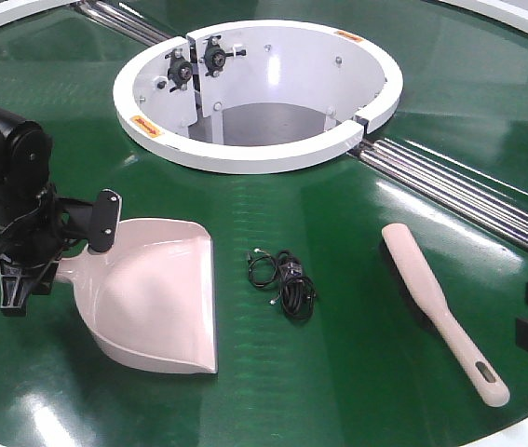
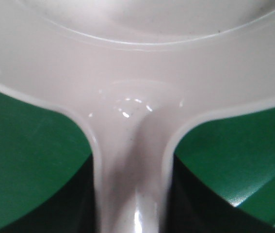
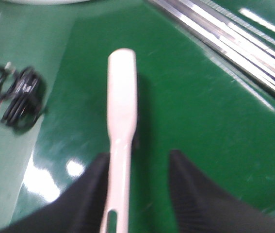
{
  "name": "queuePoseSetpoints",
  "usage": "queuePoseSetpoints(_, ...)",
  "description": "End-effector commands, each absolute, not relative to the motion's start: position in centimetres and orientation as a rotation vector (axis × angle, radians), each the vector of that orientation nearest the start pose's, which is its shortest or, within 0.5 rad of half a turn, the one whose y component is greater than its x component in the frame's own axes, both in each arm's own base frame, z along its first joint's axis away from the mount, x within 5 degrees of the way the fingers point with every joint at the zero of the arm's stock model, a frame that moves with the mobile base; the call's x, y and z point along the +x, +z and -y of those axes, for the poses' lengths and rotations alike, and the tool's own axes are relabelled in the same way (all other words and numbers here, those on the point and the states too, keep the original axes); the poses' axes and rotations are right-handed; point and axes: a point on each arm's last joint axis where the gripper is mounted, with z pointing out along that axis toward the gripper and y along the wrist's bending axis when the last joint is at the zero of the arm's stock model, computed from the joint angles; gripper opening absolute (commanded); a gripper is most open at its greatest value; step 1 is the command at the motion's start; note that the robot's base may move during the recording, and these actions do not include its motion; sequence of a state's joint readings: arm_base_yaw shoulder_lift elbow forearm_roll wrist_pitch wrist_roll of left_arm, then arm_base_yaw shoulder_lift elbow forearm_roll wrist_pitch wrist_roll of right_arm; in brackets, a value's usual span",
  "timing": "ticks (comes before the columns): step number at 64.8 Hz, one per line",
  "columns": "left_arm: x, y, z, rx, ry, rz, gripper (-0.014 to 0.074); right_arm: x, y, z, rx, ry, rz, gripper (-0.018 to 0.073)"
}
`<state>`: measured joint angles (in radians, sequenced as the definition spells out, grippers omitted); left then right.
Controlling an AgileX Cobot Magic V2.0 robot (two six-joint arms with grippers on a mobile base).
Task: Clean and inspect green conveyor with broom and dustpan
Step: 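Reach down and grasp the pink brush handle with the right gripper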
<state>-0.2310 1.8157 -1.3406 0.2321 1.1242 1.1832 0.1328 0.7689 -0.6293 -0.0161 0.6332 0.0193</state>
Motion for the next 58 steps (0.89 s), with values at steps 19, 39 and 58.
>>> queuePoseSetpoints(19, 34.6, 24.7, 6.3, 2.123, 0.394, -2.275, -0.0006, 20.3, 32.2, -4.3, -0.269, 0.054, -2.454, 0.0568)
queuePoseSetpoints(39, 34.6, 24.7, 6.3, 2.123, 0.394, -2.275, -0.0006, 26.8, 28.8, -5.7, -0.341, -0.014, -2.789, 0.0564)
queuePoseSetpoints(58, 34.6, 24.7, 6.3, 2.123, 0.394, -2.275, -0.0006, 30.2, 23.8, -6.4, -0.369, -0.052, -2.995, 0.0564)
